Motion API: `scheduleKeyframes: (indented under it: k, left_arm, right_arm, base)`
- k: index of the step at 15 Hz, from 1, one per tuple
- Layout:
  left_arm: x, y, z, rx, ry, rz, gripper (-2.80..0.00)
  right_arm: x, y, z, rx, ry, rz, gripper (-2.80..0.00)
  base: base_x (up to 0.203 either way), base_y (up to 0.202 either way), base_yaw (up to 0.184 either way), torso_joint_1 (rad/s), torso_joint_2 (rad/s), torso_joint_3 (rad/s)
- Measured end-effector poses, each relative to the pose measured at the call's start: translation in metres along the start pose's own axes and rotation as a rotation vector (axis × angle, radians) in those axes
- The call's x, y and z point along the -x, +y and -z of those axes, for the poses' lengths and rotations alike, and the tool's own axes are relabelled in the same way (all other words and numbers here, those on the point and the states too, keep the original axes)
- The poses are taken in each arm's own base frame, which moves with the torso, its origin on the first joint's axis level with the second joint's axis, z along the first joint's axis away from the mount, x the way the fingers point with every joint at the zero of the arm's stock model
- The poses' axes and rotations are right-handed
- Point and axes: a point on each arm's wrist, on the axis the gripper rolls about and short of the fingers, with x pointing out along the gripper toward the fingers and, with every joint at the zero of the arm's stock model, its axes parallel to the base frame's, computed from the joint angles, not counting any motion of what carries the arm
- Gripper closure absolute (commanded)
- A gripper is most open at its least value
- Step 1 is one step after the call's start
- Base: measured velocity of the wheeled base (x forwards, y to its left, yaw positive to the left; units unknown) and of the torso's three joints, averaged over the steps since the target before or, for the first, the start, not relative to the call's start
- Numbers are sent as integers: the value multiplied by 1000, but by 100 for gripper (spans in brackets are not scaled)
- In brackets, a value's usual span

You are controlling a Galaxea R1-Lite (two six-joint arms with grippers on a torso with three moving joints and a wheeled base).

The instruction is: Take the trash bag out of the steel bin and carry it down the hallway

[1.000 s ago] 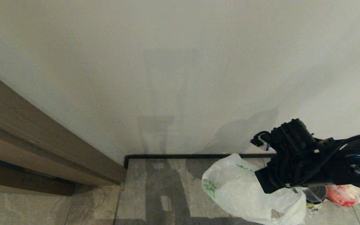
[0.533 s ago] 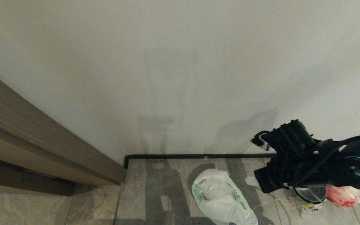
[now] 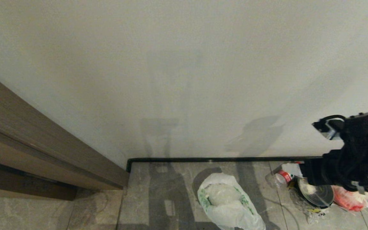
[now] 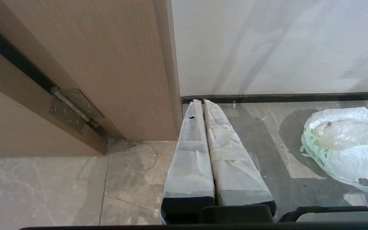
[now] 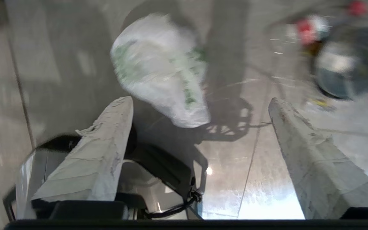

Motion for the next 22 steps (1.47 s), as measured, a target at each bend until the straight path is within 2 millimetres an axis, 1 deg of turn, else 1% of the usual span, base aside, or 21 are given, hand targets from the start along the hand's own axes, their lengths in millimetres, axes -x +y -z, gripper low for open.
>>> scheduleKeyframes:
  k: [3,6,8,10,12,13,14,16,17,19,22]
  left_arm:
    - [0,0,0,-1,0,0,0]
    - [0,0,0,0,0,0,0]
    - [0,0,0,0,0,0,0]
    - [0,0,0,0,0,0,0]
    - [0,0,0,0,0,0,0]
    - [0,0,0,0,0,0,0]
    - [0,0,0,0,0,0,0]
    - [0,0,0,0,0,0,0]
    - [0,0,0,-1,0,0,0]
    - [0,0,0,0,0,0,0]
    - [0,0,0,0,0,0,0]
  right_arm:
    - [39,-25,16,-73,-109,66,-280]
    - [81,-38,43,-104,-250,107,-280]
    - [110,-44,69,-114,-358,120,-280]
    - [133,-46,103,-120,-455,119,-280]
    - [142,-46,137,-120,-500,121,-280]
    - [142,-46,154,-124,-506,125,0]
    - [141,-46,168,-130,-502,131,0]
    - [139,-46,188,-127,-471,136,0]
    - [138,-46,194,-105,-467,134,0]
    - [138,-45,200,-91,-495,129,0]
    - [130,-46,210,-73,-542,138,0]
  base:
    - [0,0,0,0,0,0]
    - [0,0,0,0,0,0]
    - [0,0,0,0,0,0]
    - [0,0,0,0,0,0]
    - [0,0,0,0,0,0]
    - [0,0,0,0,0,0]
    - [0,0,0,0,0,0]
    - [0,0,0,0,0,0]
    - [0,0,0,0,0,0]
    - [0,0,0,0,0,0]
    - [0,0,0,0,0,0]
